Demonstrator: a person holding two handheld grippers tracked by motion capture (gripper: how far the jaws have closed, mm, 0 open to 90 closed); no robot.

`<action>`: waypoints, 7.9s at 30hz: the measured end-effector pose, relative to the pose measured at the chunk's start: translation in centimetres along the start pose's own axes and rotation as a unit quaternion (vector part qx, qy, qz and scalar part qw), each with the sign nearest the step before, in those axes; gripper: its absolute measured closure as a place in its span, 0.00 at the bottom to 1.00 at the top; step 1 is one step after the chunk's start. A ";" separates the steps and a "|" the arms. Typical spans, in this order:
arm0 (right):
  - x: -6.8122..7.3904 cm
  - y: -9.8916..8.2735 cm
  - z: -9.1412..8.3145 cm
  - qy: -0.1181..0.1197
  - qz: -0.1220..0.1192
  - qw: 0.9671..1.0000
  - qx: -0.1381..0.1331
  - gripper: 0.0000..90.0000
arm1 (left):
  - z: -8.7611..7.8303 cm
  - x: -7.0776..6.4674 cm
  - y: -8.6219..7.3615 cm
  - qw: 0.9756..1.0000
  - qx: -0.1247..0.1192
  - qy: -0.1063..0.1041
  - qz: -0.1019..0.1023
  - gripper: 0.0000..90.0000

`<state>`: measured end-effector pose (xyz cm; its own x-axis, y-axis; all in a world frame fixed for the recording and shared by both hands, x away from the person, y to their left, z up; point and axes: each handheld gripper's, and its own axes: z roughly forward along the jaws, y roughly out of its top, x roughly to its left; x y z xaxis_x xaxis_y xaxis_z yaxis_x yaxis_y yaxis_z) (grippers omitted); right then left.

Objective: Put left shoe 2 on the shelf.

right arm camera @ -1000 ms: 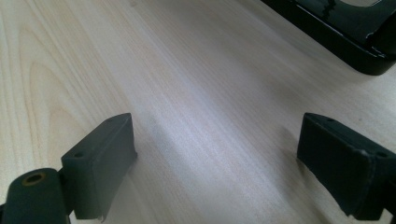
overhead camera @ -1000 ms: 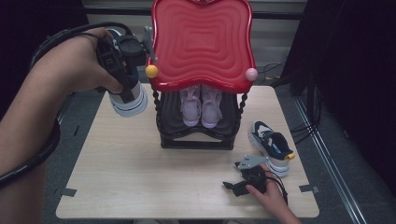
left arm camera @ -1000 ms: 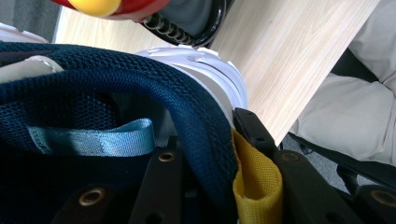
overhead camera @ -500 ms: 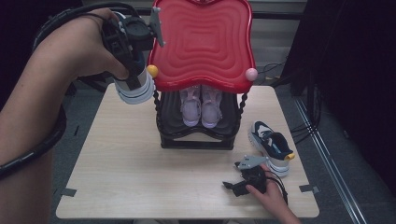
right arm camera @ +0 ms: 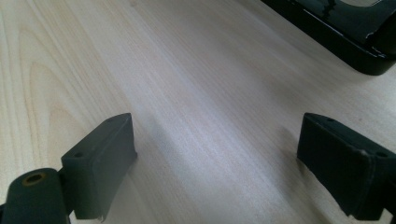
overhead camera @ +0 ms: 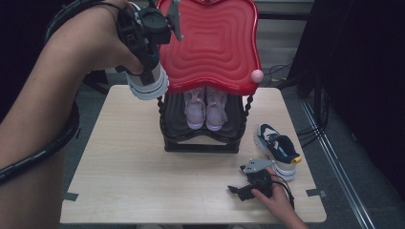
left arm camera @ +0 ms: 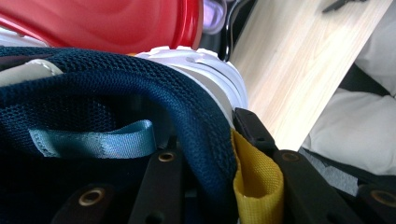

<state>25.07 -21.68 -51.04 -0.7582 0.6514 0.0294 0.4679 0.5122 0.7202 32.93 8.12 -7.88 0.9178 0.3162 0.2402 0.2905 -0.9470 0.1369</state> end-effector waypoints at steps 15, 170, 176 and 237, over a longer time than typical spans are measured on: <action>0.0 0.0 0.0 0.000 0.000 1.000 0.000 0.12 | 0.2 -0.2 3.0 1.000 -0.007 0.005 0.029 0.81; 0.0 0.0 0.0 0.000 0.000 1.000 -0.001 0.12 | 4.3 3.9 10.0 0.995 -0.041 0.059 0.065 0.47; 0.0 0.0 0.0 0.000 0.000 1.000 -0.001 0.12 | 4.0 3.9 9.9 0.996 -0.041 0.059 0.054 0.45; 0.0 0.0 0.0 0.000 0.000 1.000 0.000 0.12 | 2.5 4.5 2.5 0.995 -0.076 0.002 -0.066 0.32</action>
<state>25.06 -21.67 -51.04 -0.7579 0.6517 0.0297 0.4683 0.5117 0.7203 38.47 6.99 -8.86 0.8732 0.4379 0.2137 0.3643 -0.8780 0.3107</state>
